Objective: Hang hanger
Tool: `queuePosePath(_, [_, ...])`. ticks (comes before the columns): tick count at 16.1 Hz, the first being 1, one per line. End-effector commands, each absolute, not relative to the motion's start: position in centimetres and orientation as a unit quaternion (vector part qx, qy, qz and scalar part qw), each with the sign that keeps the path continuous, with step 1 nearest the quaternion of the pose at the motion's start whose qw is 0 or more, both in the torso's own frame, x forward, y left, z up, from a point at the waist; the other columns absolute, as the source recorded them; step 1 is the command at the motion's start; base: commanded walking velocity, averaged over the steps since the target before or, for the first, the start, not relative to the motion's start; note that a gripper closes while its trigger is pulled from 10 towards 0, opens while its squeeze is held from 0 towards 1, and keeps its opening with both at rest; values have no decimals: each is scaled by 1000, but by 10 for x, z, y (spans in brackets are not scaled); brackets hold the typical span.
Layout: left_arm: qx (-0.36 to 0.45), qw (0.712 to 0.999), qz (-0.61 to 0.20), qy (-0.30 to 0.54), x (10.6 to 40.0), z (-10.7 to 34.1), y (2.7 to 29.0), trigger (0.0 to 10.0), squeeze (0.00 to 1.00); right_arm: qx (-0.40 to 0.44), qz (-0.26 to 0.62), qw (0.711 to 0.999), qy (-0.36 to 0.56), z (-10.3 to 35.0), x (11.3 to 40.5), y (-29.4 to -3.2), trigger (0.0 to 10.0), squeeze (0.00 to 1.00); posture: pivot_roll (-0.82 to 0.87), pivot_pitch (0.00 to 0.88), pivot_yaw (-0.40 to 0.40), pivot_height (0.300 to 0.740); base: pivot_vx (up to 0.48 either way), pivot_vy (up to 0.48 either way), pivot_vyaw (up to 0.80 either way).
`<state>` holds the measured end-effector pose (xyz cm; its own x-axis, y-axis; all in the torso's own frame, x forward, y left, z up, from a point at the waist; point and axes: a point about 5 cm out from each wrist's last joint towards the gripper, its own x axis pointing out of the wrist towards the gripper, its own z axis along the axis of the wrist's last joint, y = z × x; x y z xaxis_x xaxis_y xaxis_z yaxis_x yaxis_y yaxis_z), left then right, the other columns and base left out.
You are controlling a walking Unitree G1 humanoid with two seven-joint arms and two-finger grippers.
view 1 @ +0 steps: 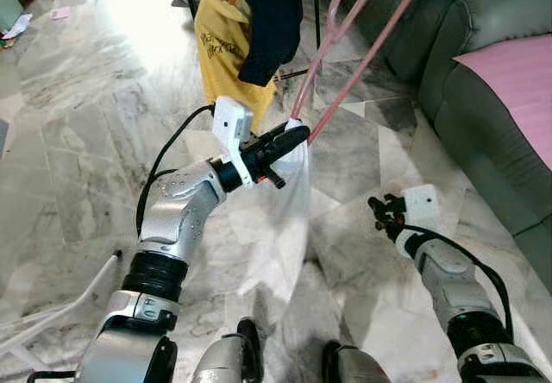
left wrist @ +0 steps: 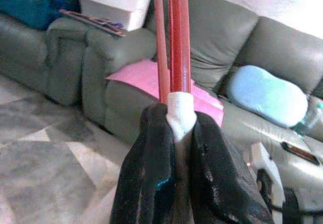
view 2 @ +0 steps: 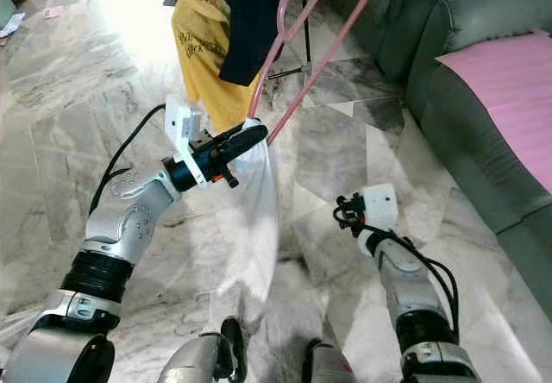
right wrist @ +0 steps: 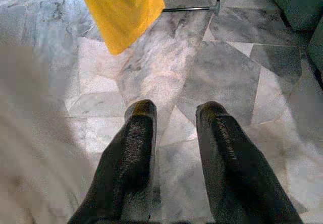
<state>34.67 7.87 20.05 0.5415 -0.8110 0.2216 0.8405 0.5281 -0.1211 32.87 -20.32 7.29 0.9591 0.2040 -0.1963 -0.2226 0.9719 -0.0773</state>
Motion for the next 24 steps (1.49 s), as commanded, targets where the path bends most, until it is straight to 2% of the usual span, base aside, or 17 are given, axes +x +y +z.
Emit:
queuePosePath(1, [-105,870,-473,-93,346,215,79,10000,0,-51,112,986,109,63,324,-200,10000,1000,-35,229,79,740,0,0,0])
queuePosePath(7, [-100,878,-458,-99,347,231,78,10000,0,-41,148,981,121,44,315,-178,10000,1000,-22,222,91,740,0,0,0])
queuePosePath(9, [-104,866,-478,-105,342,239,74,10000,0,-40,153,979,128,40,313,-176,10000,1000,-23,224,90,740,0,0,0])
queuePosePath(11, [-105,829,-536,-120,331,249,72,10000,0,-59,144,980,121,42,314,-182,10000,1000,-17,223,86,740,0,0,0])
queuePosePath(13, [-97,829,-537,-121,332,248,78,10000,0,-58,134,985,87,54,320,-191,10000,1000,-16,222,85,740,0,0,0])
queuePosePath(14, [-95,828,-539,-123,334,246,82,10000,0,-70,103,990,70,62,323,-207,10000,1000,-19,217,80,740,0,0,0])
queuePosePath(17, [-77,829,-544,-106,337,232,91,10000,0,-79,60,994,52,73,325,-229,10000,1000,-25,215,76,740,0,0,0])
queuePosePath(18, [-72,824,-553,-101,336,228,92,10000,0,-81,58,994,52,73,325,-231,10000,1000,-34,214,72,740,0,0,0])
queuePosePath(20, [-69,792,-599,-98,327,227,92,10000,0,-83,53,994,55,74,324,-237,10000,973,-40,213,69,740,0,0,0])
queuePosePath(21, [-71,761,-638,-97,319,232,90,10000,0,-83,52,994,58,75,325,-239,10000,733,-43,212,67,740,0,0,0])
queuePosePath(22, [-70,744,-658,-92,315,233,90,10000,0,-82,52,994,58,77,327,-239,10000,639,-43,212,67,740,0,0,0])
queuePosePath(23, [-62,719,-687,-87,310,236,89,10000,0,-83,62,993,61,80,332,-236,10000,447,-44,213,69,740,0,0,0])
queuePosePath(24, [-64,703,-703,-88,306,240,87,10000,0,-85,71,992,65,82,336,-232,10000,322,-42,214,71,740,0,0,0])
